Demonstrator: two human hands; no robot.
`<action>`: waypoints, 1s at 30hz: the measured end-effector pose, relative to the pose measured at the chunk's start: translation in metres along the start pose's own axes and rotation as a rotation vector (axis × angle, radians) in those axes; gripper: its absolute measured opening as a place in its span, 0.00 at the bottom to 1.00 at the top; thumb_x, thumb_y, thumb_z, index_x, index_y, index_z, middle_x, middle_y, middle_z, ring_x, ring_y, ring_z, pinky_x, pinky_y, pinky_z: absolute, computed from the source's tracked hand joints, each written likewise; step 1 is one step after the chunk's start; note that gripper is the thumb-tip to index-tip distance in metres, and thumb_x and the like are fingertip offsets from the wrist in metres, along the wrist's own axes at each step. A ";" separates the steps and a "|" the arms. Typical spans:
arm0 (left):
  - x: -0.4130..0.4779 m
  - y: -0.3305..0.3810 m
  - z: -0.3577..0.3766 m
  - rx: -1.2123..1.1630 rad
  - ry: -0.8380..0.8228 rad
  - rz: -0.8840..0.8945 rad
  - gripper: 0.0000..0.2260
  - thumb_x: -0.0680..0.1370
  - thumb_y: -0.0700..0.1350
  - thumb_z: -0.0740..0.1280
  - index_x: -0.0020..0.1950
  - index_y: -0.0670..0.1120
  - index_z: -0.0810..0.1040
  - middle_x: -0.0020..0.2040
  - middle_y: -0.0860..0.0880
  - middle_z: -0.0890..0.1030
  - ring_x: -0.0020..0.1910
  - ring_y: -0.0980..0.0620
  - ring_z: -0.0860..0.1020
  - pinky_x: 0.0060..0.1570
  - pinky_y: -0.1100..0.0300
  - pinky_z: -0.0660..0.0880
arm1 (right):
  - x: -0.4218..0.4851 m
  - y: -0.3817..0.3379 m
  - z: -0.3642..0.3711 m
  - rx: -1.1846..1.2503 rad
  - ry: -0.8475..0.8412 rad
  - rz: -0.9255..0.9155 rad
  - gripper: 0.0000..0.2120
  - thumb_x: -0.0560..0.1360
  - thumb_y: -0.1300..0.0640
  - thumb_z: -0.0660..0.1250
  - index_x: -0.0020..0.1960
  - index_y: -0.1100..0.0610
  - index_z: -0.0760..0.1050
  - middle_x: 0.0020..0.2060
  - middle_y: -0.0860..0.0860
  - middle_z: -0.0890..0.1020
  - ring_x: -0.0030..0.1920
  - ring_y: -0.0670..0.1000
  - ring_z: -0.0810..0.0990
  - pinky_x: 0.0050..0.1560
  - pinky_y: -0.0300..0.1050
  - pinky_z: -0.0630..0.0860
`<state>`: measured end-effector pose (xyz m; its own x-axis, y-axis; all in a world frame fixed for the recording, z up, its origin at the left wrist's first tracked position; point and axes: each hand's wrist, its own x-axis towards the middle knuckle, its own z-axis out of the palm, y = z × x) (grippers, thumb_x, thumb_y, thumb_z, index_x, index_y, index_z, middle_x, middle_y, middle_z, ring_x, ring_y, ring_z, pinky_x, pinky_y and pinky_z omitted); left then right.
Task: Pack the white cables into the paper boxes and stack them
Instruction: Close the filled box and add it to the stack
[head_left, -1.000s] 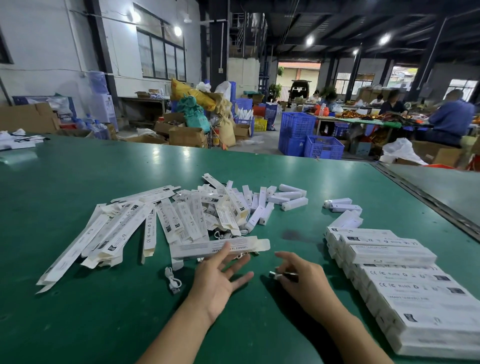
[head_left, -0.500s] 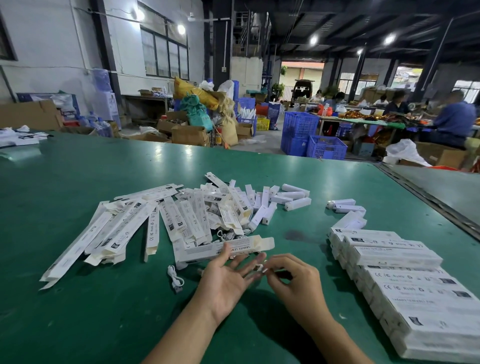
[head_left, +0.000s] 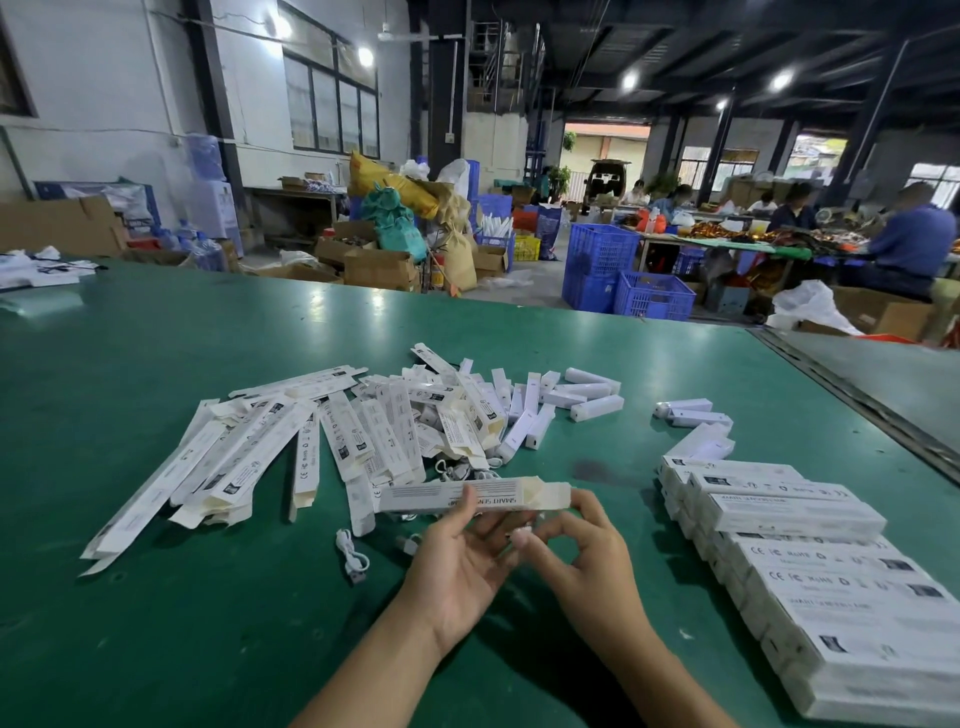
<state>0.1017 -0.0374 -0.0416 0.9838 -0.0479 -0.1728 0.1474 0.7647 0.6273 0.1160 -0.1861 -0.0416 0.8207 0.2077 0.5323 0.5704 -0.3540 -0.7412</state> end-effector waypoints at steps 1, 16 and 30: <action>0.000 -0.001 0.001 0.017 -0.002 -0.011 0.21 0.76 0.53 0.64 0.52 0.36 0.86 0.49 0.37 0.85 0.42 0.46 0.85 0.34 0.58 0.81 | 0.000 0.000 0.001 0.030 -0.011 0.020 0.10 0.68 0.57 0.78 0.34 0.55 0.76 0.44 0.43 0.80 0.48 0.44 0.81 0.49 0.33 0.73; -0.003 -0.001 0.004 0.023 -0.047 0.060 0.23 0.77 0.53 0.61 0.60 0.35 0.78 0.49 0.37 0.84 0.45 0.44 0.84 0.35 0.53 0.80 | 0.002 0.009 -0.002 0.286 -0.226 0.237 0.17 0.64 0.58 0.72 0.54 0.52 0.81 0.44 0.52 0.86 0.45 0.47 0.83 0.52 0.42 0.79; 0.008 0.005 -0.012 0.361 0.246 0.412 0.11 0.77 0.48 0.70 0.52 0.42 0.76 0.39 0.48 0.84 0.38 0.48 0.84 0.36 0.57 0.80 | 0.007 0.016 -0.011 0.282 0.131 0.265 0.17 0.72 0.68 0.73 0.54 0.49 0.81 0.42 0.45 0.86 0.42 0.42 0.83 0.46 0.31 0.76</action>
<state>0.1088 -0.0263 -0.0484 0.9210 0.3895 -0.0045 -0.1734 0.4203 0.8906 0.1306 -0.2001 -0.0451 0.9395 0.0182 0.3422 0.3420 -0.1114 -0.9331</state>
